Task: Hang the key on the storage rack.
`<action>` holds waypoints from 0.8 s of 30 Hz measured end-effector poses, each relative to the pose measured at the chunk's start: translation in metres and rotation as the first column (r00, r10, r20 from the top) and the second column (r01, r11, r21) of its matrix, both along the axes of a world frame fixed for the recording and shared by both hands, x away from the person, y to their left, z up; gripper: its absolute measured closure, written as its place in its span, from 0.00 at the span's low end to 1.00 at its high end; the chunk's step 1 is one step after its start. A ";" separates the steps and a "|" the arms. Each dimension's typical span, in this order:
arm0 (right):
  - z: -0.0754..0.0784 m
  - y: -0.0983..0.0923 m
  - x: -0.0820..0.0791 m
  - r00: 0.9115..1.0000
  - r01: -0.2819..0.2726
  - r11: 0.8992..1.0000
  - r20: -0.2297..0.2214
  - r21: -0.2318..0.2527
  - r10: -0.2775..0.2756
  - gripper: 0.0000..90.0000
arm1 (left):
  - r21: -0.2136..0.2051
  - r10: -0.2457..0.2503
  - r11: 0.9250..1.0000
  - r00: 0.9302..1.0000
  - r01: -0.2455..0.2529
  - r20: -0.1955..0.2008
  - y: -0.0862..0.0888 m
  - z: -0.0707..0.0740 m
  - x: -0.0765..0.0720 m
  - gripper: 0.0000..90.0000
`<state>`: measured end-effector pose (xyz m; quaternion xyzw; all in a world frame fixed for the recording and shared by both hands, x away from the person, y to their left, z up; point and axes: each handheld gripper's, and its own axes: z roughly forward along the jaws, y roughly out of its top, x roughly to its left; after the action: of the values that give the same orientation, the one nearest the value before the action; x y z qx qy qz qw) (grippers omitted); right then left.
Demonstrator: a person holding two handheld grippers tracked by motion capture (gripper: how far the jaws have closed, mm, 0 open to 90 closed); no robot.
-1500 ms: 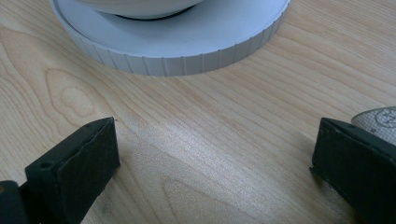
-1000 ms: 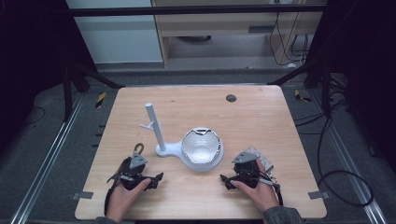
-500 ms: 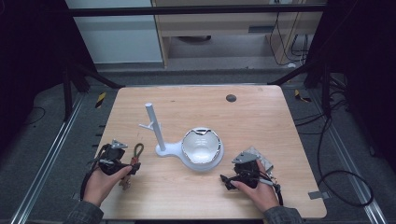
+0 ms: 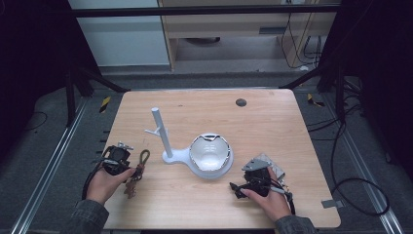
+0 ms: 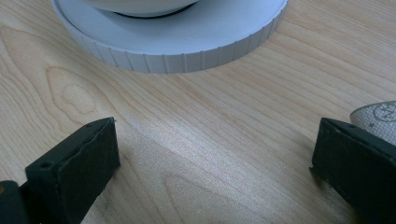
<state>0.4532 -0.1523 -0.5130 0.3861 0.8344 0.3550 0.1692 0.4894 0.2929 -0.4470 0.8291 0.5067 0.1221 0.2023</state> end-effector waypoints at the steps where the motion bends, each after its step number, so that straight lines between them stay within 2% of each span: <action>1: 0.000 0.000 0.000 1.000 0.000 1.000 0.000 0.000 0.000 0.01 | 0.001 0.001 1.000 1.000 -0.001 -0.007 0.000 -0.001 0.001 0.45; 5: 0.000 0.000 0.000 1.000 0.000 1.000 -0.002 0.001 0.000 0.01 | -0.012 0.008 1.000 0.999 -0.008 -0.037 -0.003 -0.005 0.005 0.50; 7: 0.000 0.000 0.000 1.000 0.000 1.000 0.000 0.000 0.000 0.01 | -0.009 0.015 1.000 0.999 -0.015 -0.034 -0.005 -0.006 0.007 0.51; 13: 0.000 0.000 0.000 1.000 -0.002 1.000 0.001 -0.003 0.002 0.01 | -0.013 0.041 0.999 0.997 -0.041 -0.064 -0.006 -0.011 0.014 0.56; 18: 0.000 0.000 0.000 1.000 -0.002 1.000 -0.001 -0.005 0.002 0.01 | -0.010 0.047 0.999 0.996 -0.048 -0.077 -0.009 -0.016 0.017 0.58; 24: 0.000 0.000 -0.001 1.000 -0.003 1.000 0.000 -0.003 0.003 0.01 | 0.006 0.053 0.999 0.996 -0.053 -0.073 -0.011 -0.018 0.018 0.58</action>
<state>0.4526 -0.1527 -0.5129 0.3847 0.8354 0.3542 0.1694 0.5078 0.2816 -0.4653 0.8197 0.5353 0.0983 0.1787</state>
